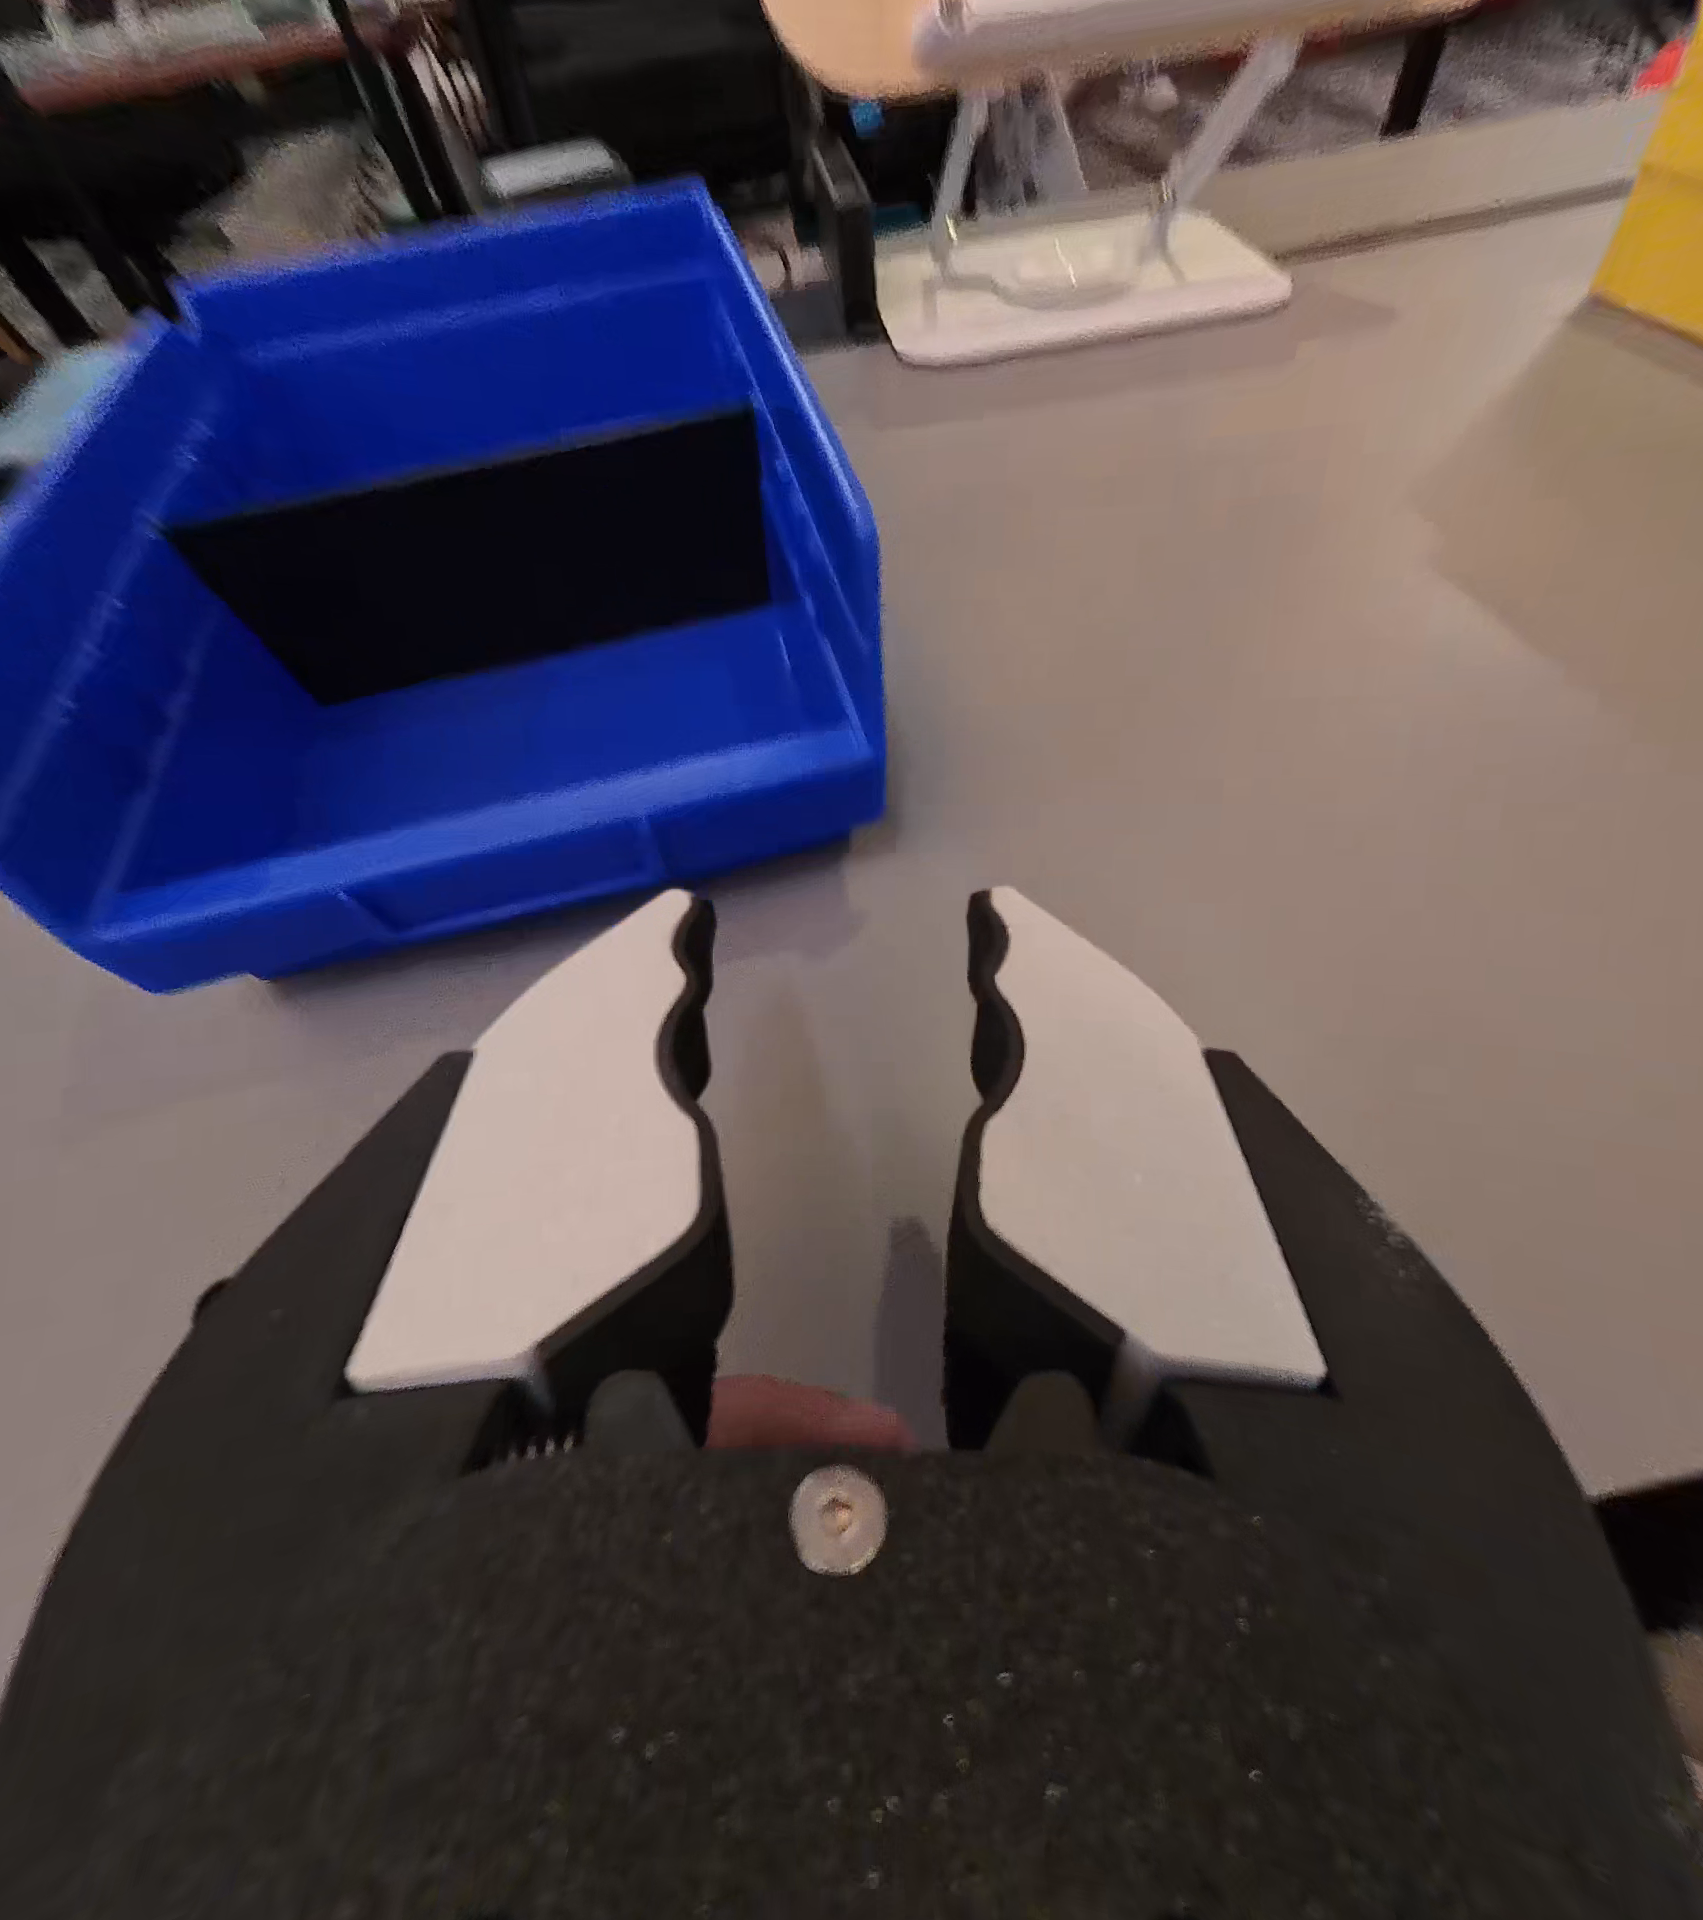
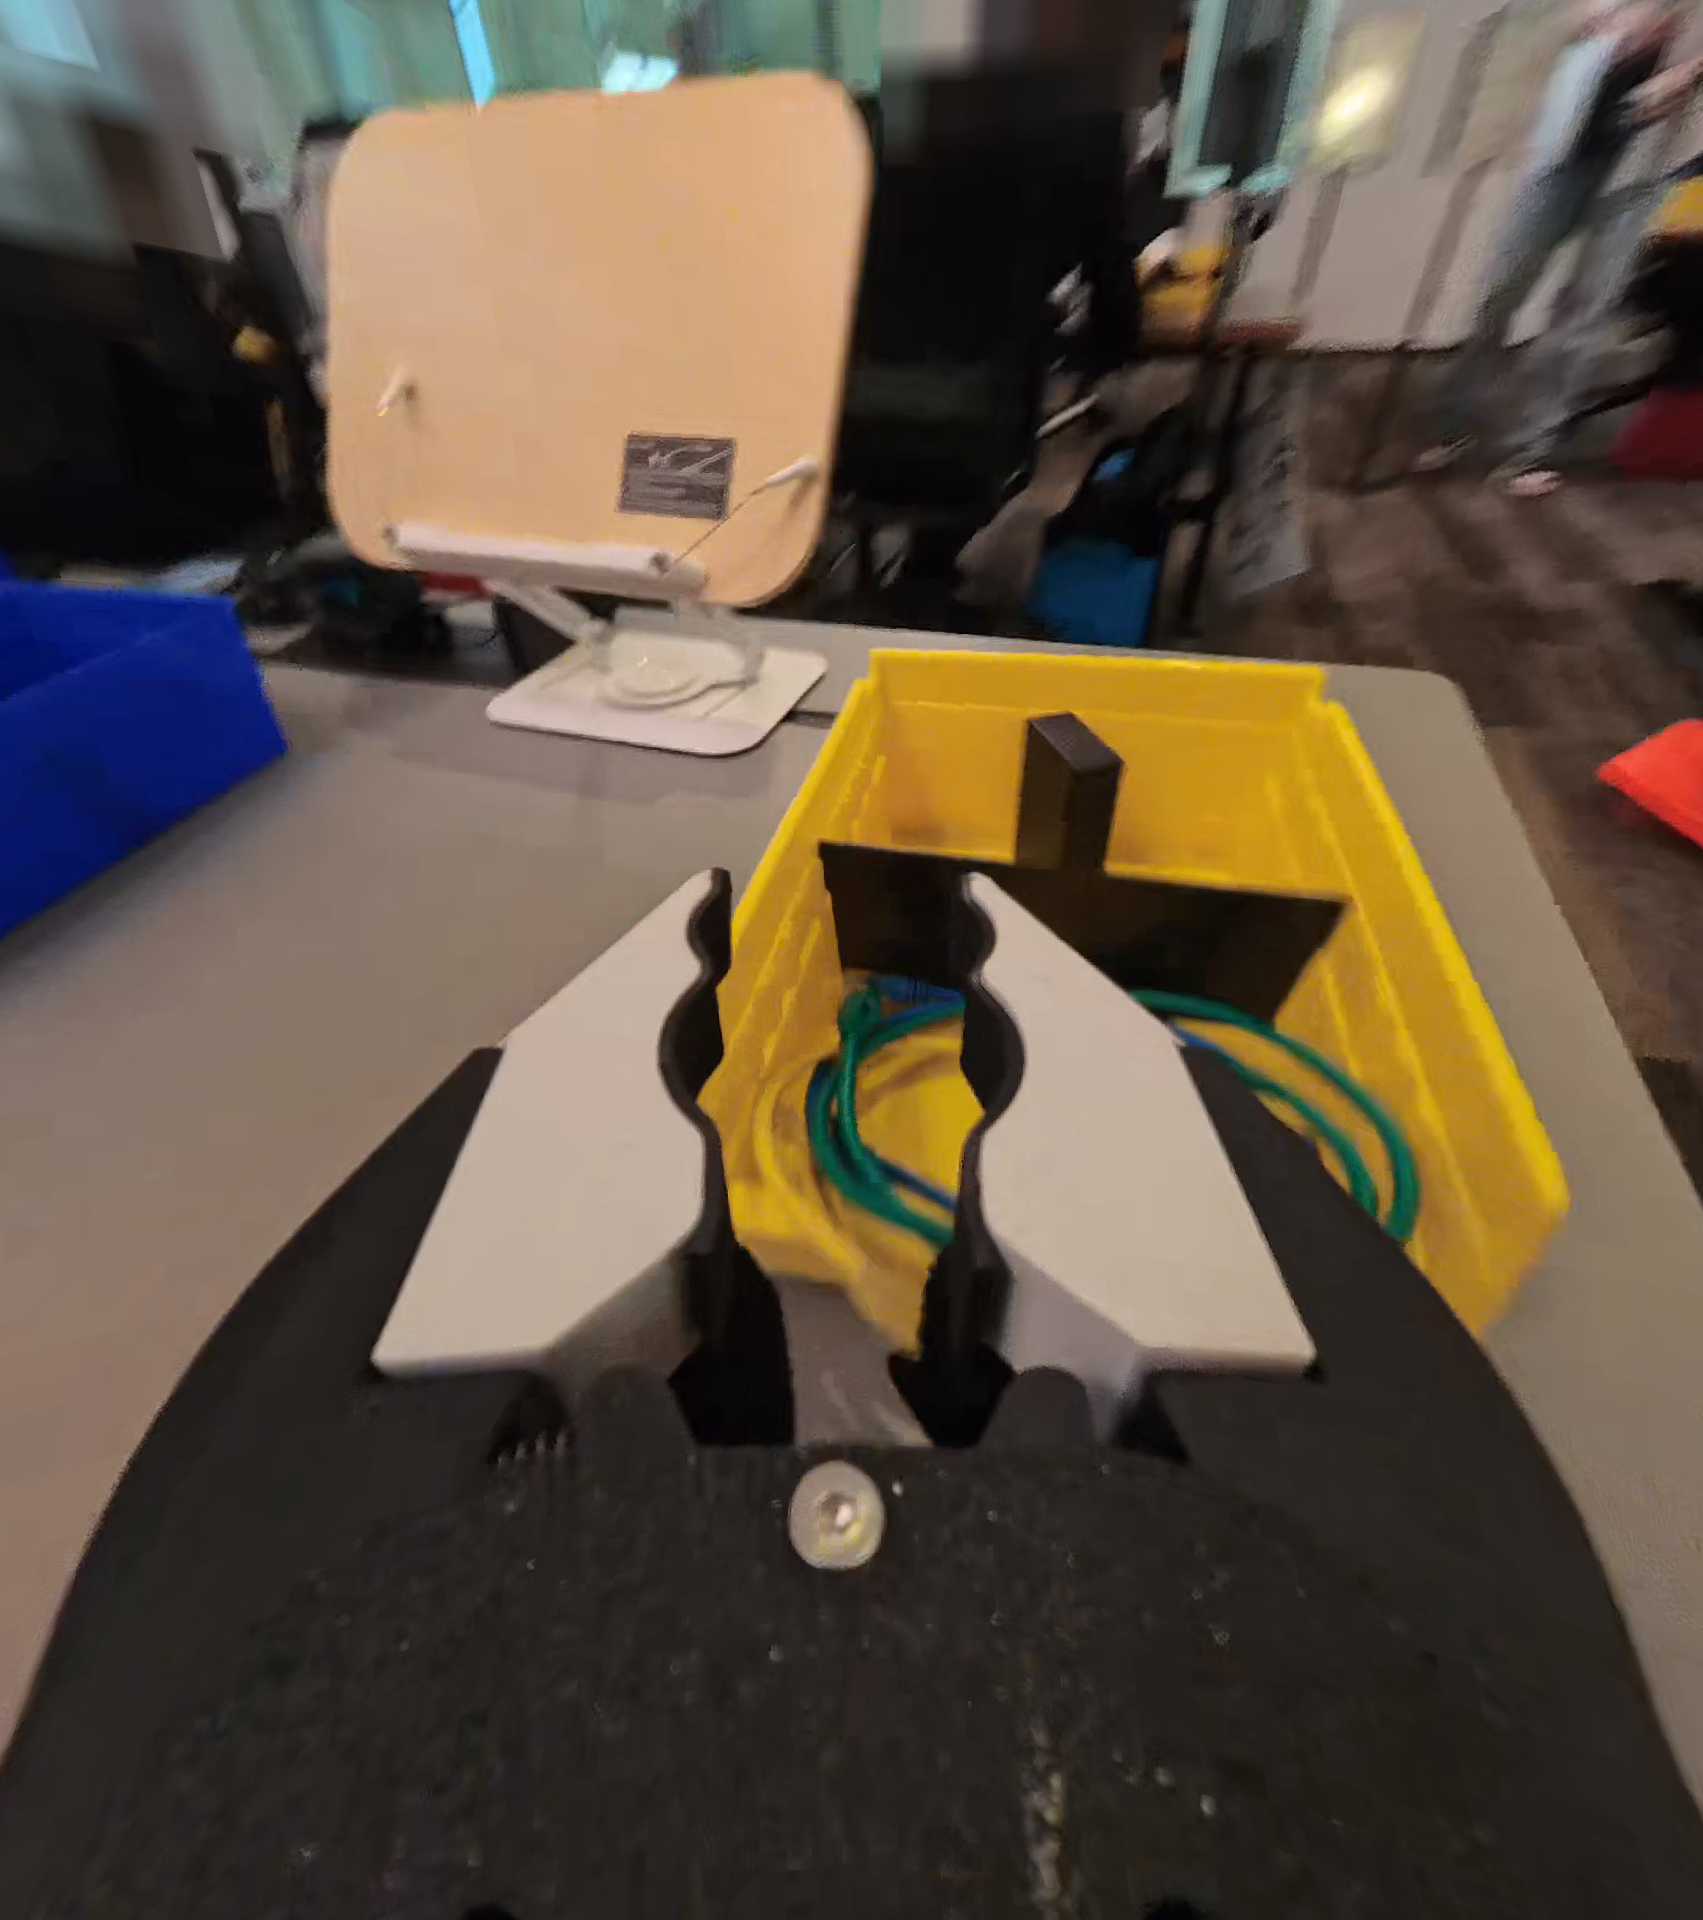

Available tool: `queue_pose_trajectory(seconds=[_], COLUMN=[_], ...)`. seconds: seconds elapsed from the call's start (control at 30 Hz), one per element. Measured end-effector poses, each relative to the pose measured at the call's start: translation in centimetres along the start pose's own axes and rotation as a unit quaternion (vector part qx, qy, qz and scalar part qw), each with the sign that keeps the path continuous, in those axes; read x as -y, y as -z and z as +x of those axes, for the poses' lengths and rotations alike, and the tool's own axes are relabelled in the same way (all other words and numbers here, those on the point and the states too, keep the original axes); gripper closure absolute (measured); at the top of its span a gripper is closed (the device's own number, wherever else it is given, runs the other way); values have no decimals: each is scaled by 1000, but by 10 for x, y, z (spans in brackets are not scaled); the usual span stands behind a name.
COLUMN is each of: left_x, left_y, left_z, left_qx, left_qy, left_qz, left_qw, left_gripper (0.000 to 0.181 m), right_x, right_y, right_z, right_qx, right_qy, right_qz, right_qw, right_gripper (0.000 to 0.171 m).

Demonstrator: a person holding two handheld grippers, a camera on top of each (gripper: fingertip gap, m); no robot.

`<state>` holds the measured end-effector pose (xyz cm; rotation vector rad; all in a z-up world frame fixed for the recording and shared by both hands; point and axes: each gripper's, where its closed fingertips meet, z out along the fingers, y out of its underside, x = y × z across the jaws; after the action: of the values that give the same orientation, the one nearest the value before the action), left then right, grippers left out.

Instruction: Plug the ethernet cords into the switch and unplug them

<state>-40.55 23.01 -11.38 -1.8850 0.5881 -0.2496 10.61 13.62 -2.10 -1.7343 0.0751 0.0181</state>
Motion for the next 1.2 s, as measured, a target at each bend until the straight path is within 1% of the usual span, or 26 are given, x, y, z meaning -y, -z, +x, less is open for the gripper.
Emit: queue_pose_trajectory(seconds=[0.03, 0.07, 0.1, 0.13, 0.2, 0.23, 0.27, 0.33, 0.43, 0.57, 0.7, 0.87, 1.0, 1.1, 1.2], left_x=[-10, -16, -19, -17, -9, -5, -4, -7, -4, -7, -5, -5, -4, -7, -11], left_y=[-3, -5, -6, -6, -4, -3, -3, -4, -4, -4, -3, -8, -13, -14, -12], left_z=[4, 8, 13, 15, 14, 13, 13, 16, 13, 12, 8, 11, 10, 11, 10], left_qx=[-10, -24, -43, -51, -54, -54, -56, -69, -58, -52, -35, -59, -73, -81, -83], left_qy=[3, 8, 14, 25, 45, 51, 54, 53, 65, 79, 76, 115, 140, 150, 156], left_qz=[-21, -35, -39, -35, -12, -2, 0, -11, -3, -3, 2, -4, -6, -15, -26], left_qw=[1000, 999, 998, 998, 997, 997, 997, 996, 996, 996, 996, 992, 987, 985, 984], left_gripper=[135, 138, 145, 146, 146, 144, 137, 125, 124, 120, 122, 123, 126, 129, 133], right_x=[-16, -35, -54, -70, -84, -87, -89, -91, -96, -91, -91, -92, -83, -76, -62], right_y=[12, 22, 29, 34, 41, 42, 41, 38, 36, 41, 45, 42, 44, 44, 38], right_z=[3, 9, 14, 19, 30, 32, 33, 31, 26, 22, 21, 24, 24, 14, -16], right_qx=[-34, -69, -87, -98, -114, -116, -119, -119, -113, -111, -116, -128, -136, -137, -113], right_qy=[-10, -16, -15, -21, -36, -27, -15, -3, 5, -10, -1, 14, 26, 51, 64], right_qz=[19, 18, -3, -26, -39, -37, -40, -44, -57, -47, -46, -49, -31, -22, 5], right_qw=[999, 997, 996, 995, 992, 992, 992, 992, 992, 993, 992, 991, 990, 989, 991], right_gripper=[130, 130, 129, 129, 130, 131, 132, 132, 131, 131, 131, 131, 132, 132, 131])
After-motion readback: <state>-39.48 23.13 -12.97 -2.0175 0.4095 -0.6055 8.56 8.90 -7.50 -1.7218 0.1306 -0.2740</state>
